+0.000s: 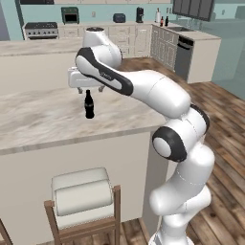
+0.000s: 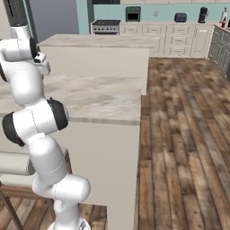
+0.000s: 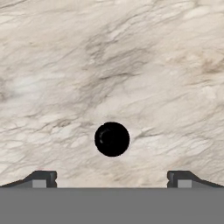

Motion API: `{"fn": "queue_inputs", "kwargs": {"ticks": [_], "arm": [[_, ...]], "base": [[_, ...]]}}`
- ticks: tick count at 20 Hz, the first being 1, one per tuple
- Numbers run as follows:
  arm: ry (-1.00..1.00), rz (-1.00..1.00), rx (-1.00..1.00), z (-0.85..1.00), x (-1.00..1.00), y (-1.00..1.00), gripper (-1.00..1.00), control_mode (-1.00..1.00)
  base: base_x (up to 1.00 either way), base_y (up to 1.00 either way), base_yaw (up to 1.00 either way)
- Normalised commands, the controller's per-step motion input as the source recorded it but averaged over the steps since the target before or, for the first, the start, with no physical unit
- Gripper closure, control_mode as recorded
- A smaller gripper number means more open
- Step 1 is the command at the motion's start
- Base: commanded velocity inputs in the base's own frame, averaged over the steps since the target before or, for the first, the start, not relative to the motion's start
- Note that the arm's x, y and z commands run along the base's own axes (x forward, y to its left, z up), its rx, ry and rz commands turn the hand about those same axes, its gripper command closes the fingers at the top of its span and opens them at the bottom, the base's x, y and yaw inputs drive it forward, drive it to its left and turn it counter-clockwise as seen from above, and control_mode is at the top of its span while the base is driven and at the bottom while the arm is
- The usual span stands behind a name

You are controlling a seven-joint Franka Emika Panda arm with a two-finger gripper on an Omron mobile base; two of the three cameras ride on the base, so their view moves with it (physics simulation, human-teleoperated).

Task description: Place the large bottle from the dining counter next to the other large bottle outside the sink, and place the small bottle from the dining counter next to the other small bottle inside the sink.

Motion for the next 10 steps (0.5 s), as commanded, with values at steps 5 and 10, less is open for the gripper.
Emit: {"fn": "queue_inputs", "kwargs": {"ticks": [5,10], "arm": [[0.0,0.0,0.0,0.0,0.09,0.0,-1.0,-1.0],[0.0,0.0,0.0,0.0,0.09,0.0,-1.0,-1.0]], "base": [[0.0,0.0,0.0],[0.0,0.0,0.0]]}}
